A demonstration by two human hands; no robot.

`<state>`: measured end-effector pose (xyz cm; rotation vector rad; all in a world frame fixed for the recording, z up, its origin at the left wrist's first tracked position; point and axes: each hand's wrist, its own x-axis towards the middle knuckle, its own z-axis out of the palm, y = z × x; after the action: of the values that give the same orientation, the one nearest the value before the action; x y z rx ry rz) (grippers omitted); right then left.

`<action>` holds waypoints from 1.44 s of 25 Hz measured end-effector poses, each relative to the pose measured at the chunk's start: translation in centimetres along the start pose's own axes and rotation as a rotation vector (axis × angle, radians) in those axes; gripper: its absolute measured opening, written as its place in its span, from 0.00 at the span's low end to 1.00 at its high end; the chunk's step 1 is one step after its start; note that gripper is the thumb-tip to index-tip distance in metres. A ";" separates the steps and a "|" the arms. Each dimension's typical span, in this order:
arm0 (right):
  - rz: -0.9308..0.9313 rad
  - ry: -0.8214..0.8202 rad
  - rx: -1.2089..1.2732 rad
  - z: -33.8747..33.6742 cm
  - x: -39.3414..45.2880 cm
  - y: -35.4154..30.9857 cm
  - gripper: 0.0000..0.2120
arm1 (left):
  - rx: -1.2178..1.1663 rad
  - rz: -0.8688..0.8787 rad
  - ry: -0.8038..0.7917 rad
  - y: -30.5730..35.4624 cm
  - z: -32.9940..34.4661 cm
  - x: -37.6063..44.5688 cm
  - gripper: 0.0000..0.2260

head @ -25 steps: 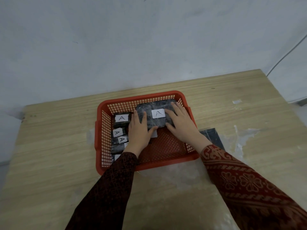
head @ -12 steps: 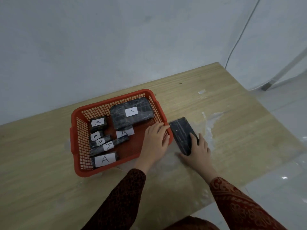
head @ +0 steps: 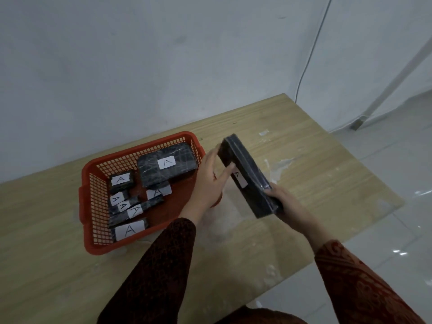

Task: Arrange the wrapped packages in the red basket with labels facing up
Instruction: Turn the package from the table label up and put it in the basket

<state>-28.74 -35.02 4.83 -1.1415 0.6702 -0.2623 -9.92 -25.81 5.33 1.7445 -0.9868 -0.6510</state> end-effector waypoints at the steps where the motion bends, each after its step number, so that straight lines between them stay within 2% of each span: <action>1: 0.090 -0.096 0.084 -0.1 0.6 -0.7 0.29 | -0.075 -0.006 0.038 0.7 -0.8 0.2 0.27; 3: 0.215 -0.274 0.114 0.4 1.9 -1.8 0.35 | -0.159 -0.052 0.140 0.9 -3.2 0.4 0.22; 4: 0.233 -0.310 0.122 1.0 2.9 -2.3 0.33 | -0.169 -0.079 0.209 0.6 -4.6 0.2 0.19; 7: 0.191 -0.208 0.145 4.0 6.2 -3.8 0.24 | -0.149 -0.229 0.457 -1.8 -8.4 -1.4 0.17; 9: 0.059 -0.091 -0.051 6.2 8.1 -4.4 0.15 | -0.107 -0.397 0.545 -3.6 -10.2 -3.0 0.20; 10: 0.002 -0.035 -0.205 7.3 8.9 -4.5 0.13 | -0.083 -0.491 0.535 -4.7 -10.9 -3.7 0.20; 14: -0.072 0.056 -0.906 10.5 11.2 -2.8 0.16 | 0.015 -0.720 0.334 -7.8 -11.8 -6.0 0.19; 17: -0.176 0.093 -1.216 12.3 11.6 -1.6 0.16 | 0.165 -0.785 0.132 -8.7 -12.3 -6.2 0.12; 19: -0.220 0.121 -1.378 13.1 11.6 -1.3 0.14 | 0.207 -0.810 0.064 -9.3 -12.9 -5.9 0.09; 23: -0.168 0.069 -1.508 13.7 12.0 -2.0 0.14 | 0.205 -0.834 0.002 -10.5 -13.8 -5.5 0.10; 29: -0.043 -0.027 -1.692 14.2 13.3 -1.7 0.14 | 0.177 -0.816 0.021 -11.2 -13.8 -5.6 0.12; 33: -0.055 -0.002 -1.868 15.6 13.2 -0.2 0.12 | 0.288 -0.763 0.010 -11.2 -13.8 -5.7 0.08; 36: -0.031 -0.020 -1.841 16.0 12.7 0.9 0.17 | 0.387 -0.713 0.101 -11.4 -13.2 -5.9 0.12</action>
<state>-9.15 -29.20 3.45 -2.8772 0.8225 0.5088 1.05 -12.19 -0.49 2.4769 -0.4104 -0.8344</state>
